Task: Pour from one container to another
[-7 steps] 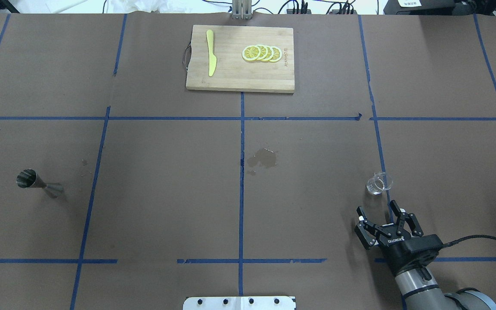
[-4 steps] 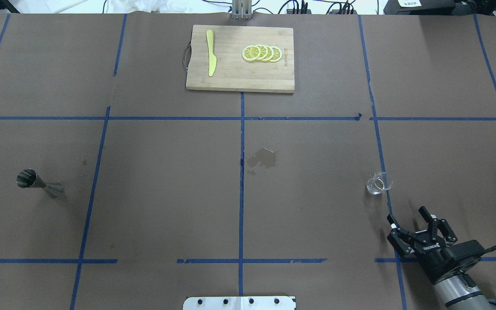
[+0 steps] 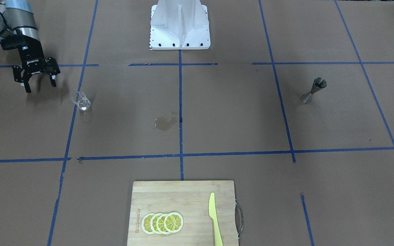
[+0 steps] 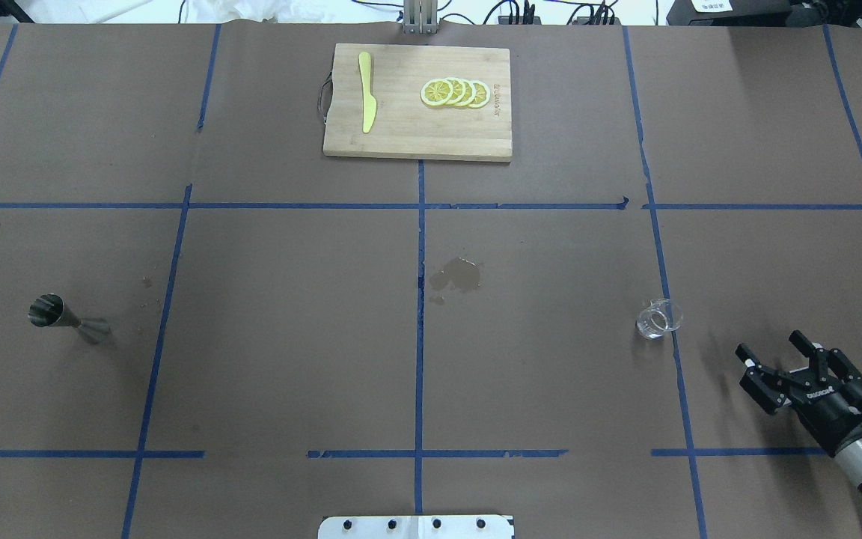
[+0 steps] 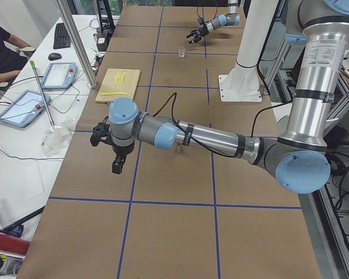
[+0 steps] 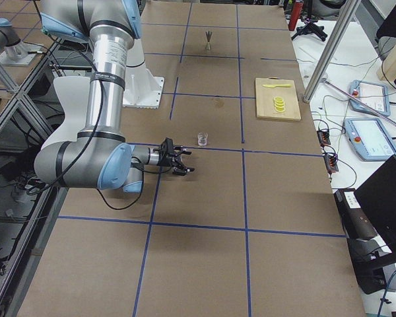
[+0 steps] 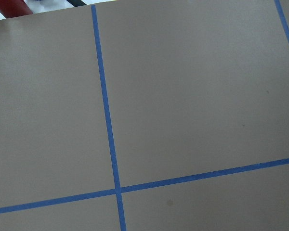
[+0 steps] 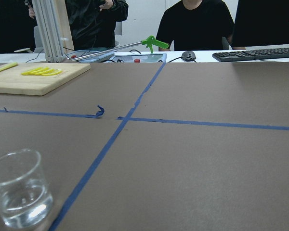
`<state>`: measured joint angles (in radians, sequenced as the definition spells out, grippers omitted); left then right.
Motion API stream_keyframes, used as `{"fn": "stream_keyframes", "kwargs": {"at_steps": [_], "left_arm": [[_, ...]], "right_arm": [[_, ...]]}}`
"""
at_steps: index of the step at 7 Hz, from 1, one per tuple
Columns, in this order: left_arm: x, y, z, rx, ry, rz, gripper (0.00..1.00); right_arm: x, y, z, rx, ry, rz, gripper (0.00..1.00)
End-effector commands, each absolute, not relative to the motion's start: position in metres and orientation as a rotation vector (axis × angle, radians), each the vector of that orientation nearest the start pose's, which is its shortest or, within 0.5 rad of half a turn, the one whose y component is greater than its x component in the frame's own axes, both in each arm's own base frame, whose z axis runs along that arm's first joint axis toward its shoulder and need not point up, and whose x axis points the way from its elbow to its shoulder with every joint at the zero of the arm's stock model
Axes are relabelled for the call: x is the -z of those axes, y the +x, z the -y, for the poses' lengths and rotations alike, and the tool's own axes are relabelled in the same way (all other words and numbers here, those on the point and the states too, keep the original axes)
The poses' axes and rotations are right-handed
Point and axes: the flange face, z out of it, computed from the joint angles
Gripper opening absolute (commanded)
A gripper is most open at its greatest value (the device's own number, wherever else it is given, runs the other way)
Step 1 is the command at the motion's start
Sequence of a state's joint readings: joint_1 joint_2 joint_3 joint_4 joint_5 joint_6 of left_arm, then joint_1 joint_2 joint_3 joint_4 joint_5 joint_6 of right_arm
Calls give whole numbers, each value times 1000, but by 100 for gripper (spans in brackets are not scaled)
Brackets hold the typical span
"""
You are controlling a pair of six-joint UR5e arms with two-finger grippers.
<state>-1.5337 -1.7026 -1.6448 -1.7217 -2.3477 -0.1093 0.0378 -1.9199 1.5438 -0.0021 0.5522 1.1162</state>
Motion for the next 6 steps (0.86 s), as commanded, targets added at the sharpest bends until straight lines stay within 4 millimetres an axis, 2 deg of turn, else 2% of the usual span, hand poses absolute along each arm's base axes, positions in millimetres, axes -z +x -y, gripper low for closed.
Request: {"fn": "stream_keyframes", "kwargs": {"at_steps": [1,3,4,5,6], "left_arm": [[-546,-42,557,-70,268,-789,100],[-551,-41,558,-68,258,-789,100],[-558,-41,559,-66,250,-787,100],[-566,-41,559,-63,248,-787,100],[-576,-41,559,-56,231,-787,100]], "right_arm": [[-640,-254,295,-204,1012,783,100],[-618,-234,381,-101,955,718,100],[-619,-199,413,-40,884,689,100],[-599,-161,464,36,787,712,100],[-607,-118,479,99,697,703,100]]}}
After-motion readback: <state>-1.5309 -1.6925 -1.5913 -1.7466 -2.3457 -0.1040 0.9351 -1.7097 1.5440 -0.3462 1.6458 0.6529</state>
